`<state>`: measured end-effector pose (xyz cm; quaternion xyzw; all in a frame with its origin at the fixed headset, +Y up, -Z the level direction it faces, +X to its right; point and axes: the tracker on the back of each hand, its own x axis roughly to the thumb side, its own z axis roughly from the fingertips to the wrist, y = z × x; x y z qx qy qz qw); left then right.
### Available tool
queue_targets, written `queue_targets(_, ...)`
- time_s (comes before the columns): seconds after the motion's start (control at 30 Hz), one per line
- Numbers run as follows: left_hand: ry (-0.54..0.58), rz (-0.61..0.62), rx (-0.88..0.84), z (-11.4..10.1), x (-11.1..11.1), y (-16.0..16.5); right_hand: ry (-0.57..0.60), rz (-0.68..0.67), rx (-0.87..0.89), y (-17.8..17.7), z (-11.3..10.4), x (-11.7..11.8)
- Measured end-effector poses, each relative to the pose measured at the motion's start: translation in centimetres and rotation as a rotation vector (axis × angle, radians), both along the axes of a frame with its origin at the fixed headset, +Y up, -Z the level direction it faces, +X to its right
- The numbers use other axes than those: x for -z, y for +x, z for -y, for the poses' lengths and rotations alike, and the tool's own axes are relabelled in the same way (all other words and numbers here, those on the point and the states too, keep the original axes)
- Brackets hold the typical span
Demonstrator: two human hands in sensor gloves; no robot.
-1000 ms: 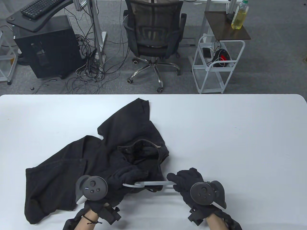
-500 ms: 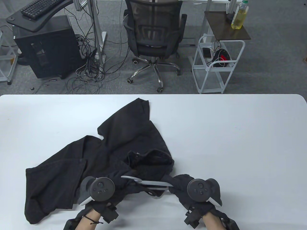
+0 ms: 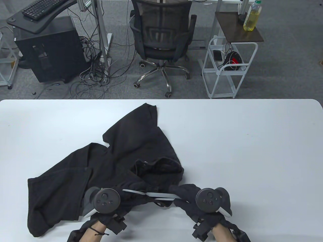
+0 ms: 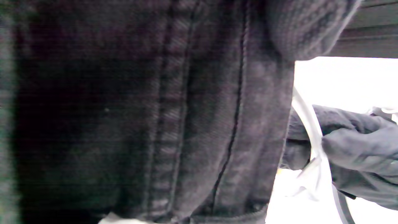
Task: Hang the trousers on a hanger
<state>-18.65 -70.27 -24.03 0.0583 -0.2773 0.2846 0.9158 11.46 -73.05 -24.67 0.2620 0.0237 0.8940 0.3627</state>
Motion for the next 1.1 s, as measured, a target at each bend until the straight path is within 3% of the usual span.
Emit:
queue_targets(0.1, 0.018, -0.013, -0.018, -0.5, -0.1, -0.3, -0.017, 0.092, 0.072, 1.3, -1.1, 1.0)
queue_targets(0.17, 0.031, -0.026, -0.025, -0.6, -0.2, -0.5, -0.061, 0.168, 0.02, 1.8, -1.7, 2.4)
queue_targets(0.37, 0.073, -0.032, 0.064, -0.1, -0.5, 0.7, -0.309, 0.241, -0.385, -0.5, -2.2, 7.8)
queue_targets(0.47, 0.093, -0.033, 0.085, -0.2, -0.7, 0.8, -0.384, 0.258, -0.572, -2.0, -1.5, 9.9)
queue_targets(0.57, 0.096, -0.036, 0.074, -0.3, -0.6, 0.6, -0.54, 0.28, -0.705, -3.6, -0.2, 11.4)
queue_targets(0.63, 0.102, -0.035, 0.082, -0.3, -0.7, 0.7, -0.583, 0.299, -0.758, -4.1, 0.4, 11.9)
queue_targets(0.73, 0.117, -0.033, 0.11, -0.3, -0.7, 0.8, -0.549, 0.363, -0.791, -4.0, 0.5, 12.5)
queue_targets(1.1, 0.137, -0.064, 0.047, -1.0, -0.8, -0.3, -0.526, 0.413, -0.7, 2.2, 0.2, 11.0)
